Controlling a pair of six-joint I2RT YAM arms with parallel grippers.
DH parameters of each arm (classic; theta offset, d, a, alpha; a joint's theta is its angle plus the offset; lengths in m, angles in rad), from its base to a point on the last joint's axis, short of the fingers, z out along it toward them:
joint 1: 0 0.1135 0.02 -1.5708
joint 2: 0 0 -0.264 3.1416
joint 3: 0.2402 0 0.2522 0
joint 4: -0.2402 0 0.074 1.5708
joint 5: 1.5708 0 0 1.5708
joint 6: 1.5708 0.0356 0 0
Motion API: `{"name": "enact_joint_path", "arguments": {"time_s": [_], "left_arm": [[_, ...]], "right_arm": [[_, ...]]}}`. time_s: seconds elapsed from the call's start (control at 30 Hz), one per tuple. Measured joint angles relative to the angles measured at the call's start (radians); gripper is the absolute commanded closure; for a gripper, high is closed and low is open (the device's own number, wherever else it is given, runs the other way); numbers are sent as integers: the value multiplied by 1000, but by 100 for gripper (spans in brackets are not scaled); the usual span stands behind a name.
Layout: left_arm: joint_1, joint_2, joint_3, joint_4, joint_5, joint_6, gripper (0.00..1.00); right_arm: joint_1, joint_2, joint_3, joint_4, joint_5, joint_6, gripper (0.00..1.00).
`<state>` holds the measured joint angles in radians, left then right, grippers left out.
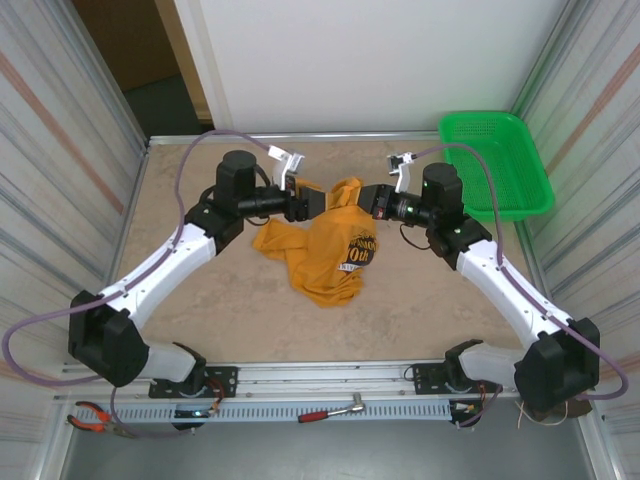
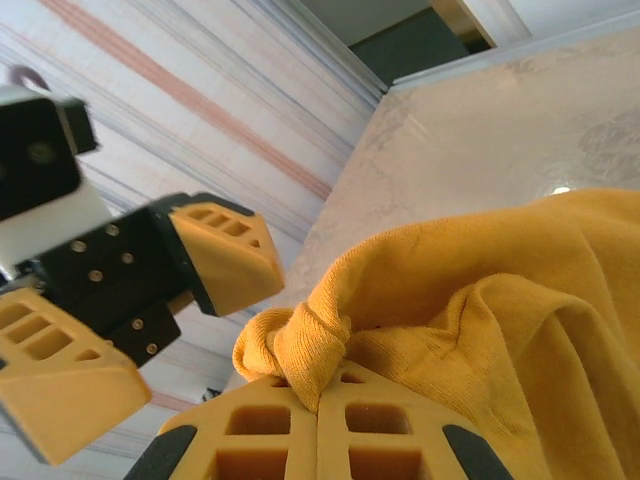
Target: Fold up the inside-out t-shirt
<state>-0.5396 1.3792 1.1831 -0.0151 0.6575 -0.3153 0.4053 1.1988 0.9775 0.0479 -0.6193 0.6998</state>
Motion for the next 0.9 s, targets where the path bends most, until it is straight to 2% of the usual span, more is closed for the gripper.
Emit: {"name": "enact_joint_path", "arguments": {"time_s": [0.13,0.3,0.57,0.67,0.7,0.73,0.77,0.8,0.83,0.9], "left_arm": [[-29,26,13,-42,-19,76,44],[-40,81,13,-64,-23,105,52],[-40,130,37,-47,-3,98,58],[-40,143,42,-25,23,76,82],[-41,146,42,-16,31,66,95],[-41,149,42,-6,39,58,100],[-41,150,42,-2,45,58,100],[-41,150,42,7,49,49,100],[-41,150,42,18,49,37,100],[-41,149,42,24,35,13,100]], "right_arm": [[0,10,0,5,-11,0,100],[0,13,-7,5,-14,0,100],[0,13,-8,6,-18,0,100],[0,19,-8,11,-18,0,100],[0,24,-8,14,-18,0,100],[0,28,-8,15,-18,0,100],[0,32,-8,15,-17,0,91],[-2,35,-8,12,-14,1,65],[-3,37,-8,8,-7,-2,46],[-8,36,-9,-6,18,-4,31]]}}
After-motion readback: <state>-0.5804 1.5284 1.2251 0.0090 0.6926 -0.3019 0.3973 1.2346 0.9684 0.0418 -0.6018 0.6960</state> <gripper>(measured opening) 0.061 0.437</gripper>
